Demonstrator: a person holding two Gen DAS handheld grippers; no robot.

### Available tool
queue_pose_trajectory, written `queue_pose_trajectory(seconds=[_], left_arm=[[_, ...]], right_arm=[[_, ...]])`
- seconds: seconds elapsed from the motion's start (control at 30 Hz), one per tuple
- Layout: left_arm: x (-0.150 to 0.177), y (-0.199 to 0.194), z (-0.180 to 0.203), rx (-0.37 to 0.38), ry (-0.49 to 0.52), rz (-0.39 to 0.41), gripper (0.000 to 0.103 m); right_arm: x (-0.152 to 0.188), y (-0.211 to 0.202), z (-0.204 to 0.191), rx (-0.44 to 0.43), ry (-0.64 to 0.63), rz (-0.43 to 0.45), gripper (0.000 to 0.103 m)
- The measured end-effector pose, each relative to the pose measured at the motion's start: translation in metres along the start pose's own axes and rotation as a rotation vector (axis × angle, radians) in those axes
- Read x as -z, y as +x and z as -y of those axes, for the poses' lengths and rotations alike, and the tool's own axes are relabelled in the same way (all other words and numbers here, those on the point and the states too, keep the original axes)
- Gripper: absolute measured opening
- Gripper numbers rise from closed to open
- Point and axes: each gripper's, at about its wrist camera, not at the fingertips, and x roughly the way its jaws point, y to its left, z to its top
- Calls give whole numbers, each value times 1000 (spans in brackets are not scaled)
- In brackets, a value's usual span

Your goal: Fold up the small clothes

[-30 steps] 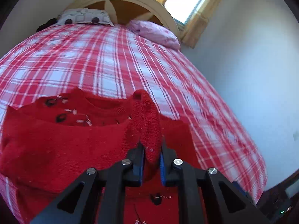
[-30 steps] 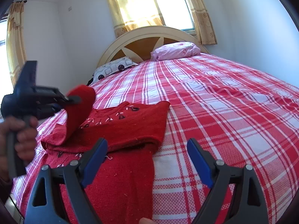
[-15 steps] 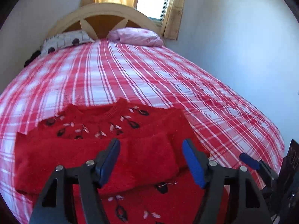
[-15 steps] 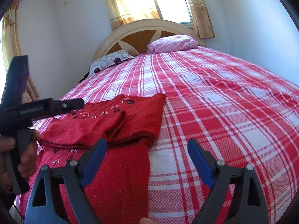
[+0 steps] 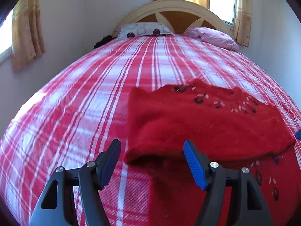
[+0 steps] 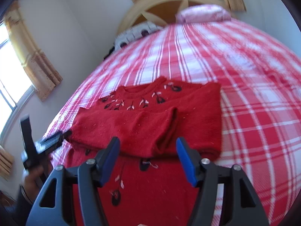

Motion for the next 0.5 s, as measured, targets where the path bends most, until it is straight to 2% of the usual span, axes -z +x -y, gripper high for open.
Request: queue_pose_trajectory(seconds=[0.1,0.17,0.2,0.27,0.3,0.4,0.5], left_arm=[[11,3,-8,26,-27,-15,70],[13,1,-13,43,-52,-15,70],[13,0,-16,53,-63,-14,70],[12,0,-20,67,-81,-16,70],[13,-2,-23,76,-90,-14,70],[14,-4,-30,80,-113,-9,70],[15,-3,-38,87,-141,-12,70]], right_arm=[[-9,24,4,7,54,-66,60],[-13,39,7,41,80,-110,58],[-13,47,7,45,91,-134,52],[-12,64,6,33,102,-188,33],[-12,70,5,41,98,-209,13],[-15,68,-1,73,64,-189,11],[-24,46,-8,101,16,-118,10]])
